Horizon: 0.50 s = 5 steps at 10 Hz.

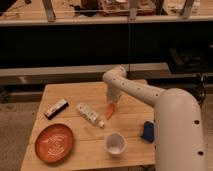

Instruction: Drag the pepper across the table

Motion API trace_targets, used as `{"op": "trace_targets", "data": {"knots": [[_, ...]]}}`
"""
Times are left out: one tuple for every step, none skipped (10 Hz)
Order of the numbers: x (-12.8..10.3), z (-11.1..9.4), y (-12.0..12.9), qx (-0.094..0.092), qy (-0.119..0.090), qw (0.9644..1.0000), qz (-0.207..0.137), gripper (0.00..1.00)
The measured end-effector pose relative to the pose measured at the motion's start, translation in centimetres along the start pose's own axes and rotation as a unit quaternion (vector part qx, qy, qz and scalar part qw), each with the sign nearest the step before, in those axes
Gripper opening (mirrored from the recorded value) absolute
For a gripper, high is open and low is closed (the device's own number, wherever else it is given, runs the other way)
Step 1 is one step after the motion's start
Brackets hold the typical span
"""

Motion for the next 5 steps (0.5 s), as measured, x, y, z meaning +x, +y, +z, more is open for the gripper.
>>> {"op": "trace_targets", "data": {"knots": [[-0.03,-0.06,-0.09,0.003,0.000,1.0000,-0.001,0.00],[0.00,-0.08,-0.09,0.005,0.001,1.0000,-0.002,0.00],[0.00,-0.12,0.04,0.005,-0.001,1.0000,-0.005,0.00],[-0.02,-0.09,0.10,0.007,-0.004,0.9999,-0.009,0.04],[-0.04,-0.08,0.04,0.009,-0.009,0.9998,-0.015,0.13]]}}
